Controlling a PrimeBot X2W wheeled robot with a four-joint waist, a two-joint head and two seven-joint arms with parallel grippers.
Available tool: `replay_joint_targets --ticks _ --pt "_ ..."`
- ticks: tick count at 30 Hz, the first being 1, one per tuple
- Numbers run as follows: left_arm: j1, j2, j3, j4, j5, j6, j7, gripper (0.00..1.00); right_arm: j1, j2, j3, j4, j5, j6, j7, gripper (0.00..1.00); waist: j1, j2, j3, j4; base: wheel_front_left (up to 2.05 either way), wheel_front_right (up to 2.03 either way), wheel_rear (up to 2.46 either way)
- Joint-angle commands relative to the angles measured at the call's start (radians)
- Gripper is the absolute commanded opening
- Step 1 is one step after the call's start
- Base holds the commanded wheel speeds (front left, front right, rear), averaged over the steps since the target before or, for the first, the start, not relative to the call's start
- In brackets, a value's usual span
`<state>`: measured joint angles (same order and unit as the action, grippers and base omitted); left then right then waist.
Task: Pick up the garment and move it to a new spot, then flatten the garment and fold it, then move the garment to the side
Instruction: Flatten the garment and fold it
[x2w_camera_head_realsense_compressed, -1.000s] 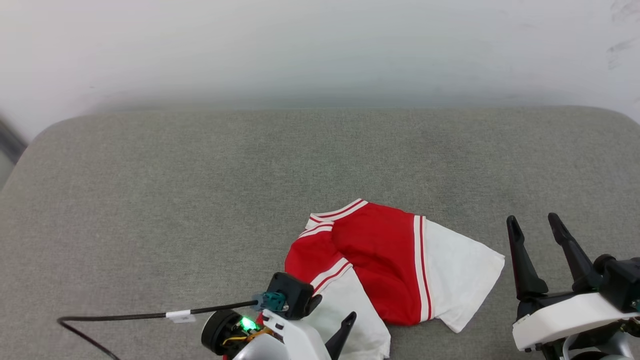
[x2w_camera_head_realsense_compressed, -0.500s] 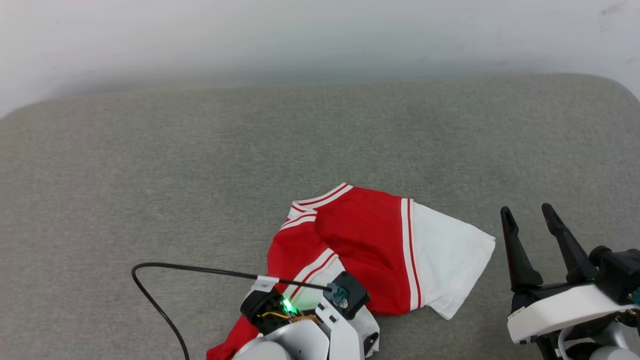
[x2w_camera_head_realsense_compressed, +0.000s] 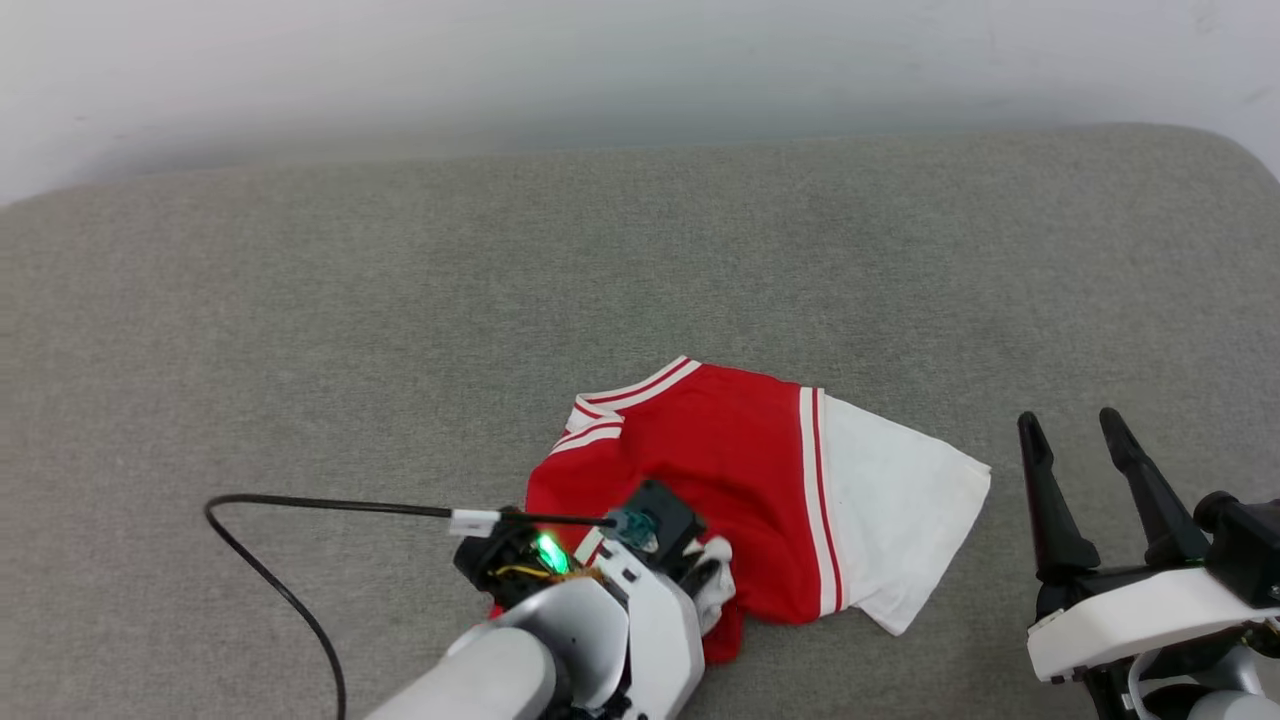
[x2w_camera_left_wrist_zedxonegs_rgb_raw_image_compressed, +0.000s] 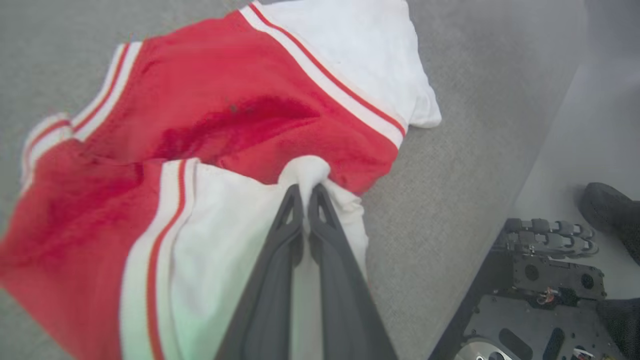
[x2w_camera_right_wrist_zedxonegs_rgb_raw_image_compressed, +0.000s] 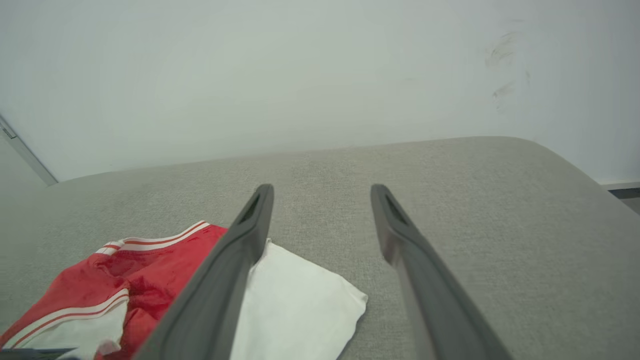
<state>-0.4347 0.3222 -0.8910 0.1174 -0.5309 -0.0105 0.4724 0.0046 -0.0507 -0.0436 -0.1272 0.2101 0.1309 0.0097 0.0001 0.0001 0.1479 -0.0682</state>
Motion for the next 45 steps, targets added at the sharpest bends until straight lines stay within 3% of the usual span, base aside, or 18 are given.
replay_joint_targets --ticks 1,8,12,15,21,22,23,24,30,36,45 --pt "-0.006 0.016 0.027 -0.036 -0.001 0.019 -0.025 0.00 0.010 0.001 -0.001 0.001 0.002 0.000 0.003 1.00 -0.0001 -0.0001 -0.013 0.020 0.00 0.00 0.00" --pt "0.084 0.140 0.206 -0.183 -0.035 0.180 -0.076 0.00 0.013 0.001 -0.003 -0.008 0.002 0.000 0.009 1.00 -0.0001 -0.0001 -0.028 0.073 0.00 0.00 0.00" --pt "0.152 0.212 0.323 -0.169 -0.075 0.272 -0.099 0.00 0.000 0.001 -0.001 -0.017 0.005 0.000 0.012 1.00 -0.0001 -0.0001 -0.004 0.087 0.00 0.00 0.00" --pt "0.195 0.231 0.387 -0.112 -0.120 0.310 -0.113 0.00 -0.013 0.001 0.004 -0.020 0.001 0.000 0.012 1.00 -0.0001 -0.0001 0.020 0.089 0.00 0.00 0.00" --pt "0.231 0.204 0.433 0.055 -0.190 0.300 -0.148 0.00 -0.026 0.001 0.008 -0.016 -0.006 0.000 0.009 1.00 -0.0001 -0.0001 0.041 0.074 0.00 0.00 0.00" --pt "0.233 0.195 0.435 0.077 -0.200 0.294 -0.154 0.06 -0.027 0.001 0.007 -0.014 -0.007 0.000 0.009 1.00 -0.0001 -0.0001 0.041 0.070 0.00 0.00 0.00" --pt "0.232 0.182 0.440 0.099 -0.209 0.291 -0.164 0.72 -0.027 0.001 0.007 -0.013 -0.007 0.000 0.009 1.00 -0.0001 -0.0001 0.038 0.068 0.00 0.00 0.00" --pt "0.230 0.169 0.443 0.113 -0.216 0.287 -0.179 1.00 -0.026 0.001 0.005 -0.012 -0.007 0.000 0.008 1.00 -0.0001 -0.0001 0.034 0.066 0.00 0.00 0.00" --pt "0.221 0.154 0.462 0.116 -0.223 0.271 -0.241 1.00 -0.008 0.001 -0.004 -0.010 -0.011 0.000 0.014 1.00 -0.0001 -0.0001 0.000 0.068 0.00 0.00 0.00" --pt "0.241 0.177 0.464 0.016 -0.209 0.283 -0.248 1.00 0.012 0.001 -0.006 -0.011 -0.008 0.000 0.021 1.00 -0.0001 -0.0001 -0.048 0.079 0.00 0.00 0.00" --pt "0.245 0.228 0.382 -0.097 -0.262 0.250 -0.014 1.00 0.026 0.001 0.004 -0.015 0.002 0.000 0.026 1.00 -0.0001 -0.0001 -0.065 0.074 0.00 0.00 0.00"
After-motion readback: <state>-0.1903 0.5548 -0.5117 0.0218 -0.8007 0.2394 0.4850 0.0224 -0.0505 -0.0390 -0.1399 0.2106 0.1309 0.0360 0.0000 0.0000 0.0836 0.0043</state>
